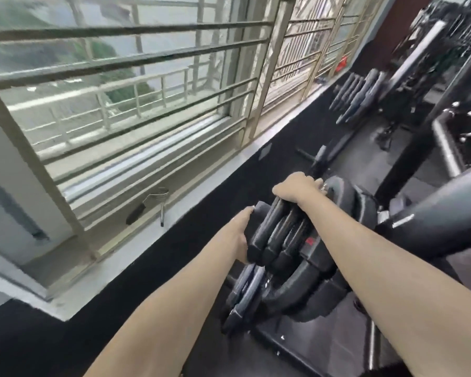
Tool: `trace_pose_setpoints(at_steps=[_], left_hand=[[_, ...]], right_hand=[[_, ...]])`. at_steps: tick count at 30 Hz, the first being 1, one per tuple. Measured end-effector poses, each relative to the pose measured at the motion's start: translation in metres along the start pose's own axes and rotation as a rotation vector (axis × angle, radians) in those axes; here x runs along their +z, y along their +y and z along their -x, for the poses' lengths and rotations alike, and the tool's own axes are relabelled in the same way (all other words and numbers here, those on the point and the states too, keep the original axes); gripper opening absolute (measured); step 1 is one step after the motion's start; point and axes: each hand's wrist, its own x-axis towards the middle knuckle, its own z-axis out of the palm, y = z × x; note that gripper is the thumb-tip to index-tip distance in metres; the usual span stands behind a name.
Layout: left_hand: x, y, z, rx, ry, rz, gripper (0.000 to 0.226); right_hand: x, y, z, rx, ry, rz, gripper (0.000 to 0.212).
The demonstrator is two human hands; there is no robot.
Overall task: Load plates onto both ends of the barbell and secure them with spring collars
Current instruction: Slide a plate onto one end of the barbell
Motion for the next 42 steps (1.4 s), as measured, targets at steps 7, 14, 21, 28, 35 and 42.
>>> trace_pose_setpoints(at_steps=[7,14,21,28,35,42], left_hand=[[-0.021,0.023,0.007,0.098,0.114,-0.098,0.05],[-0.078,0.061,0.017,0.631,0.094,0.239,0.062],[-0.057,0.099,0.108,0.923,0.063,0.274,0.05],[0.014,0.015,0.19,1.038,-0.157,0.008,0.044],[0.07,-0.174,0.242,1.038,-0.458,-0.154,0.057],[0.121,-0.357,0.284,0.953,-0.567,-0.209,0.046]], right_hand=[[0.007,-0.028,0.008,0.004,0.017,-0.101,0.06],[0.006,-0.059,0.03,-0.328,-0.027,-0.742,0.047],[-0.049,-0.019,0.089,-0.362,0.251,-1.274,0.031],[-0.054,0.089,0.195,-0.189,0.669,-1.354,0.029],[-0.04,0.234,0.356,0.016,1.05,-1.285,0.045],[-0.025,0.364,0.514,0.16,1.245,-1.145,0.044]])
